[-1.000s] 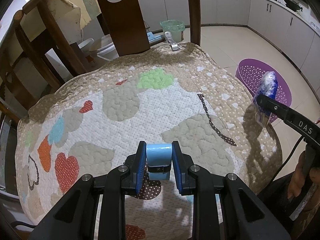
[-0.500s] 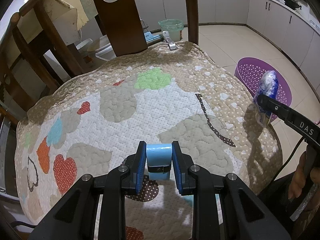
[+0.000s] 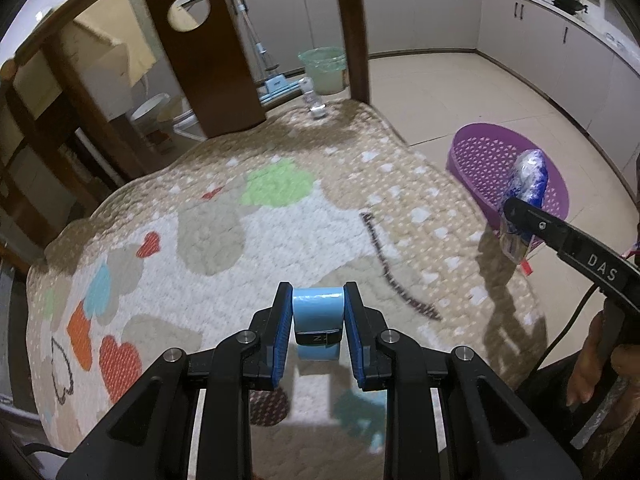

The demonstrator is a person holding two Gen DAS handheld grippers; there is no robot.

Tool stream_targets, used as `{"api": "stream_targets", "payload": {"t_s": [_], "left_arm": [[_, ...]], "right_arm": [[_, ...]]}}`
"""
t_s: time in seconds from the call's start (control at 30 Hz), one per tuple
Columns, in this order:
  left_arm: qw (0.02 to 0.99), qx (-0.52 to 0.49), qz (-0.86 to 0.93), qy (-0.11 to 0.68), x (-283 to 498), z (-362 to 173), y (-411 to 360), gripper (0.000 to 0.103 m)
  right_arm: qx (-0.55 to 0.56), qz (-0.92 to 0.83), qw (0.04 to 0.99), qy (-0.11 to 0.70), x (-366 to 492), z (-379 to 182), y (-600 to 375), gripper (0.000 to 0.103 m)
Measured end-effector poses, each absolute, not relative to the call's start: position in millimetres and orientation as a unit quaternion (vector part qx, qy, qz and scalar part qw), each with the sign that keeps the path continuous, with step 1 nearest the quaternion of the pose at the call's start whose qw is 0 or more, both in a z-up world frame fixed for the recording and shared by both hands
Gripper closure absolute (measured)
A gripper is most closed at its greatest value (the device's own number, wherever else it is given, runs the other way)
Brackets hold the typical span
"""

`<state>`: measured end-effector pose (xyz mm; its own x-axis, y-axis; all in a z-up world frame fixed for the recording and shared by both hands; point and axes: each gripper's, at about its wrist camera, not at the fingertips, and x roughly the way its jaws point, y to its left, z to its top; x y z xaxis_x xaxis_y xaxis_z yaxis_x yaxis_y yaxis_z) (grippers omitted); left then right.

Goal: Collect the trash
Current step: 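Carry the tape roll and Vinda pack over the wastebasket and release both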

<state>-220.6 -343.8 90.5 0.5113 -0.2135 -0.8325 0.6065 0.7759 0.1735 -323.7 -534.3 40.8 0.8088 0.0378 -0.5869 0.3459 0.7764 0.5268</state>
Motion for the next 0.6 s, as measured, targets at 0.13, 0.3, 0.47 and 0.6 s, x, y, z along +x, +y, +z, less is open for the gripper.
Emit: {"api": "stream_targets", "payload": {"t_s": [0.13,0.3,0.47,0.6], "left_arm": [[0.837,0.226,-0.264,0.423,-218.6,96.5,-364.5,0.079],[0.833,0.236,-0.29,0.409,-221.2,101.1,-394.5,0.079],[0.825,0.23,-0.32,0.405,-221.7,105.0,-428.9,0.079],[0.817,0.231,-0.35,0.397,-221.6,103.9,-465.0,0.079]], "right_arm": [[0.335,-0.105,0.891,0.288,-328.2,40.9,-548.5,0.063],[0.354,-0.128,0.884,0.277,-334.7,40.3,-568.8,0.063],[0.359,-0.145,0.882,0.27,-336.9,42.1,-582.7,0.063],[0.351,-0.18,0.881,0.262,-336.9,44.3,-600.4,0.063]]}}
